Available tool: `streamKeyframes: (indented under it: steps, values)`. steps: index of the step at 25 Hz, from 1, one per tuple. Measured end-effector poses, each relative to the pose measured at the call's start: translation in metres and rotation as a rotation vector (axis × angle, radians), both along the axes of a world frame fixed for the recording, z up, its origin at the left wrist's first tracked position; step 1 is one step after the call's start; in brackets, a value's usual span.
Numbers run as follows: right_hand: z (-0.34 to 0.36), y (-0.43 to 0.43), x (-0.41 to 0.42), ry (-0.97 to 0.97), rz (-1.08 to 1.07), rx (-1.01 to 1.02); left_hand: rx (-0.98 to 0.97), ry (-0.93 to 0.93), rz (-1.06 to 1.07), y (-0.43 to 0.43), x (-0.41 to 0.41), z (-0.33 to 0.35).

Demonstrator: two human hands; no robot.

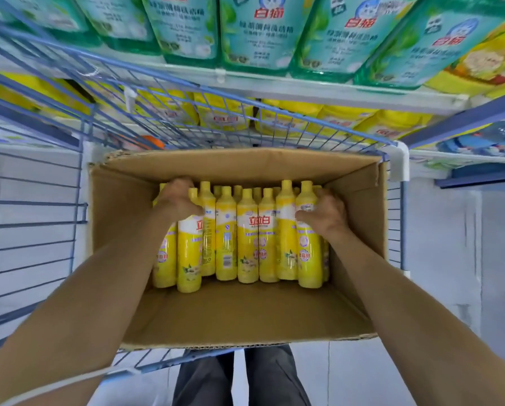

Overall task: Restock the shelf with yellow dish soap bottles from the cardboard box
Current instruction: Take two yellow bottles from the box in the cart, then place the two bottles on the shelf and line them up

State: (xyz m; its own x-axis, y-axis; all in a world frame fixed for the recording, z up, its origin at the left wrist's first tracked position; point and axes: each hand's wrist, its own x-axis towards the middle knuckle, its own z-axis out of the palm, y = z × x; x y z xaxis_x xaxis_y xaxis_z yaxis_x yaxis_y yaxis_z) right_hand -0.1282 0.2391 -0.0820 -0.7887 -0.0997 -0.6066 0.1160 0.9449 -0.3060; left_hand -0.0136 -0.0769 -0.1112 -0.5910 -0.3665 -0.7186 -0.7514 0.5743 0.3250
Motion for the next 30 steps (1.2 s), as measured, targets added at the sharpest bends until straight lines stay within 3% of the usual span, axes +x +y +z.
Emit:
streamKeyframes:
  steps: [5, 12, 17, 23, 30]
  values:
    - [0.020, -0.002, 0.008, -0.099, -0.026, -0.050, 0.158, 0.035, 0.145, 0.000, 0.018, 0.026]
    - [0.120, -0.003, 0.008, 0.037, 0.082, -0.176, 0.182, 0.319, -0.073, 0.011, 0.013, 0.128]
    - [0.245, -0.020, -0.017, 0.199, 0.167, -0.427, 0.201, 0.564, -0.242, 0.022, -0.044, 0.273]
    - [0.395, -0.033, -0.054, 0.497, 0.204, -0.627, 0.033, 0.964, -0.390, 0.040, -0.092, 0.472]
    - [0.531, -0.027, -0.097, 0.736, 0.264, -0.763, -0.140, 1.233, -0.384, 0.055, -0.144, 0.616]
